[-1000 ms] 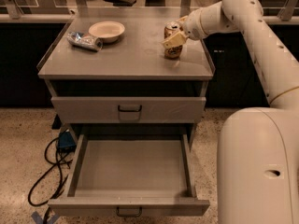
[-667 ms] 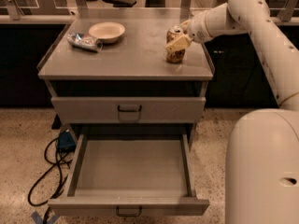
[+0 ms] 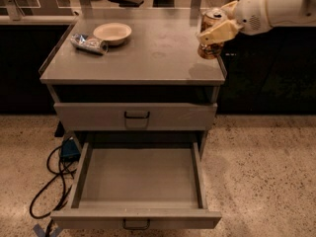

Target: Place orange can into middle drawer

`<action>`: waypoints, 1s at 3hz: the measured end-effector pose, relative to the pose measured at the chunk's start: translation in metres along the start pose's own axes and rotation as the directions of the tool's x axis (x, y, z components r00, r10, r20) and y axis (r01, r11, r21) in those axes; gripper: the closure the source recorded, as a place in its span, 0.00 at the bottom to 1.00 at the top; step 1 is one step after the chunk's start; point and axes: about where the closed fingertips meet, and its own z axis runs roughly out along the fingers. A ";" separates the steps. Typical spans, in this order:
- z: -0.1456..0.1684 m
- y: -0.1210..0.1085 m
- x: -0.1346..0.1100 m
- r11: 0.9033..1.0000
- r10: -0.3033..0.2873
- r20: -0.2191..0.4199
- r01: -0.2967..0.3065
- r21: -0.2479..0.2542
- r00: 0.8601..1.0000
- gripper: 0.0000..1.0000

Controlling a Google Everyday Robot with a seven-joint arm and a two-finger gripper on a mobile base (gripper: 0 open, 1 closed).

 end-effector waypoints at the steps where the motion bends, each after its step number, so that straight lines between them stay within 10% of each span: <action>1: -0.051 0.071 -0.012 0.999 0.003 -0.023 -0.004 -0.053 1.000 1.00; 3: -0.041 0.093 0.012 0.995 0.028 -0.067 -0.034 -0.092 0.997 1.00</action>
Offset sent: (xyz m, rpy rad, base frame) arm -0.0773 0.0031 0.0174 -0.0120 0.0307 0.0306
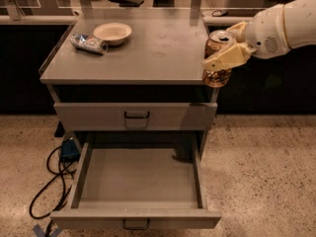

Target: Place orange can into middle drawer

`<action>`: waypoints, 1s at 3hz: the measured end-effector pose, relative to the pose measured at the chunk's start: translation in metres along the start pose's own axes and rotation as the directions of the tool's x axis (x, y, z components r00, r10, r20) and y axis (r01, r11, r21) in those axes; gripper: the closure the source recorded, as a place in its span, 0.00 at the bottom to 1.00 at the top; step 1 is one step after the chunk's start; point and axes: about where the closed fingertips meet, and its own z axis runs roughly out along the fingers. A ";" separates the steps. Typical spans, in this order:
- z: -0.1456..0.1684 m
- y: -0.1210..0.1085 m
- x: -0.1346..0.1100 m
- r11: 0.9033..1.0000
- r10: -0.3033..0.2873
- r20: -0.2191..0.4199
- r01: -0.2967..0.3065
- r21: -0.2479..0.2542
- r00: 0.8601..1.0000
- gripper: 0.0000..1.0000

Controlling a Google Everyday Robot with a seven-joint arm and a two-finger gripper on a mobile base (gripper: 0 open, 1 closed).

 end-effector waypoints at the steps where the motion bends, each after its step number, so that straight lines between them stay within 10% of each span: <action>1: 0.012 0.025 0.014 1.000 0.007 0.001 -0.007 -0.029 1.000 1.00; 3: 0.077 0.112 0.056 0.996 -0.012 0.111 0.022 -0.089 0.994 1.00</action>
Offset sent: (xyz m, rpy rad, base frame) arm -0.0980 0.0569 -0.1374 0.0988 0.0516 0.0704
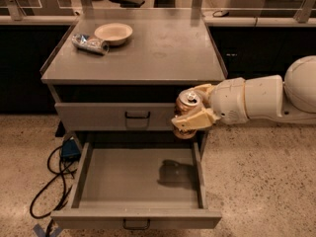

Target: Place orange can into middle drawer

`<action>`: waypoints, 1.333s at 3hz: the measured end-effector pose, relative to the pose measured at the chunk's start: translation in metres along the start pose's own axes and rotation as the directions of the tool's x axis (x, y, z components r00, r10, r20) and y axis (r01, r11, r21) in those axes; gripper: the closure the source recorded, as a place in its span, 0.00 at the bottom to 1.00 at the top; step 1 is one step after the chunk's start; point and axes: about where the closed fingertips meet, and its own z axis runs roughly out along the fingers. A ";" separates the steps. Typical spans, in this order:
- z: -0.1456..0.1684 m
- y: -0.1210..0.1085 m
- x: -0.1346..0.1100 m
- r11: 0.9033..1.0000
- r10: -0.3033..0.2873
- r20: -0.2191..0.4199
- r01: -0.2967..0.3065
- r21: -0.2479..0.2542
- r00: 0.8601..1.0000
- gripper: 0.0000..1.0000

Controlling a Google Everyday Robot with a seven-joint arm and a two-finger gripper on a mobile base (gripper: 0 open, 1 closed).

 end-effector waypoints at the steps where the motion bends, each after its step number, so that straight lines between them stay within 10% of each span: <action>1: 0.000 0.000 0.000 1.000 0.000 0.000 0.000 0.000 1.000 1.00; 3: 0.009 0.002 0.059 0.996 0.058 -0.003 -0.058 0.068 0.998 1.00; 4: 0.055 0.020 0.130 0.988 0.137 0.030 -0.139 0.067 0.990 1.00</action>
Offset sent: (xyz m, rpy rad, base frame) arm -0.0022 -0.0416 -0.0250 -0.0284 -0.0129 -0.1258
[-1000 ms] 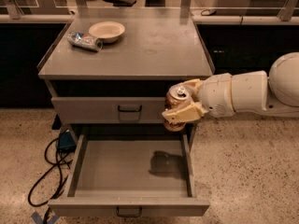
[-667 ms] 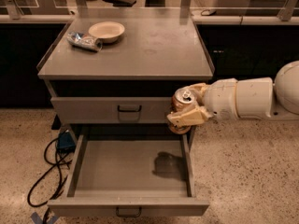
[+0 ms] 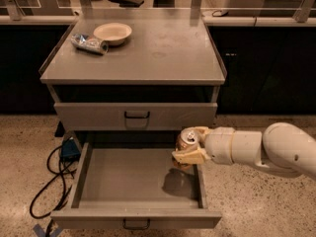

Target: Place orange can into middle drawer

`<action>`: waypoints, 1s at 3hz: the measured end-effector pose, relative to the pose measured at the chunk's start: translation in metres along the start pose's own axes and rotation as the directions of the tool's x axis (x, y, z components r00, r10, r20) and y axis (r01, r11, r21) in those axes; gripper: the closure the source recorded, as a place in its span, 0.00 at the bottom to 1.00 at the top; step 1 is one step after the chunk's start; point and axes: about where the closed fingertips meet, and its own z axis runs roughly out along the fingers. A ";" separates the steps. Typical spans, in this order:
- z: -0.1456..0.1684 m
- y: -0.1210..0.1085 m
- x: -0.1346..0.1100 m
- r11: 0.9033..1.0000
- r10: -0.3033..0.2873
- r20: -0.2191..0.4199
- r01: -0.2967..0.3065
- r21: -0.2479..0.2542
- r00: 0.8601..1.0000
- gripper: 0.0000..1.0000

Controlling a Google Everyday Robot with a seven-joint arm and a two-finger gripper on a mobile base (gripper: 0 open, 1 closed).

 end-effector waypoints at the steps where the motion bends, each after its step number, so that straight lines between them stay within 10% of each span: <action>1: 0.054 0.020 0.058 0.996 0.053 -0.023 -0.054 -0.070 0.998 1.00; 3: 0.060 0.027 0.057 0.996 0.038 -0.028 -0.040 -0.074 0.999 1.00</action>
Offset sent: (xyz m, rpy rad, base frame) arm -0.0029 0.0194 -0.0654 0.0139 0.0681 0.0263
